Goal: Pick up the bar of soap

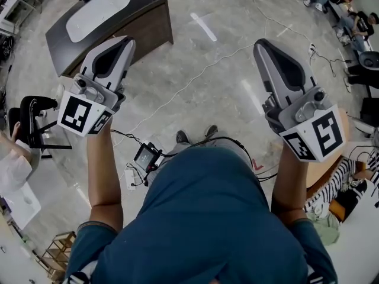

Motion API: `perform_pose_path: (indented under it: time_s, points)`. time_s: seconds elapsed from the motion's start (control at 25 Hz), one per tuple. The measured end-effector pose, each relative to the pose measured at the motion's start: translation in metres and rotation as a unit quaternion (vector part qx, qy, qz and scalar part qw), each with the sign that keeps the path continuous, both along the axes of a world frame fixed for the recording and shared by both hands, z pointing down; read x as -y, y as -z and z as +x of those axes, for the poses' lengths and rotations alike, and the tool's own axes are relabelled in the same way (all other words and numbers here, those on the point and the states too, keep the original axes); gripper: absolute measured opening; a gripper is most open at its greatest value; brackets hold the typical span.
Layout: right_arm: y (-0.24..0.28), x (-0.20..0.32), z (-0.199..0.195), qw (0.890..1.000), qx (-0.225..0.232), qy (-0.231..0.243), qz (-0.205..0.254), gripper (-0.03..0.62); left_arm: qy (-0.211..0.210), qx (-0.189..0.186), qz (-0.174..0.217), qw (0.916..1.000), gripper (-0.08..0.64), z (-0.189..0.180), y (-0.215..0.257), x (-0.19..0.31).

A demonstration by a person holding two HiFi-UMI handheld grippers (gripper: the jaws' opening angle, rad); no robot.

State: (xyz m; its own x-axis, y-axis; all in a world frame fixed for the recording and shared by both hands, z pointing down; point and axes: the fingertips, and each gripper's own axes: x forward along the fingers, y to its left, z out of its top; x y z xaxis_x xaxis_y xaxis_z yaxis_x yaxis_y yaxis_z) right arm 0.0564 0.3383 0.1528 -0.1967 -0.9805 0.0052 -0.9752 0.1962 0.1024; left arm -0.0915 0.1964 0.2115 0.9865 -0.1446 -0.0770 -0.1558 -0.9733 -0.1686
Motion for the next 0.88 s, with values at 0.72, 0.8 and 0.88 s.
perform_pose_path:
  time_s: [0.72,0.8,0.88]
  points:
    - [-0.016,0.125,0.137,0.995,0.025,0.094,0.018,0.017,0.073,0.027,0.004,0.9970,0.003,0.124,-0.009,0.091]
    - [-0.014,0.134,0.150,0.994,0.026,0.102,0.022,0.016,0.080,0.029,0.006,0.9964,0.003,0.135,-0.007,0.096]
    - [-0.012,0.143,0.160,0.993,0.026,0.111,0.025,0.016,0.089,0.029,0.009,0.9956,0.003,0.143,-0.003,0.101]
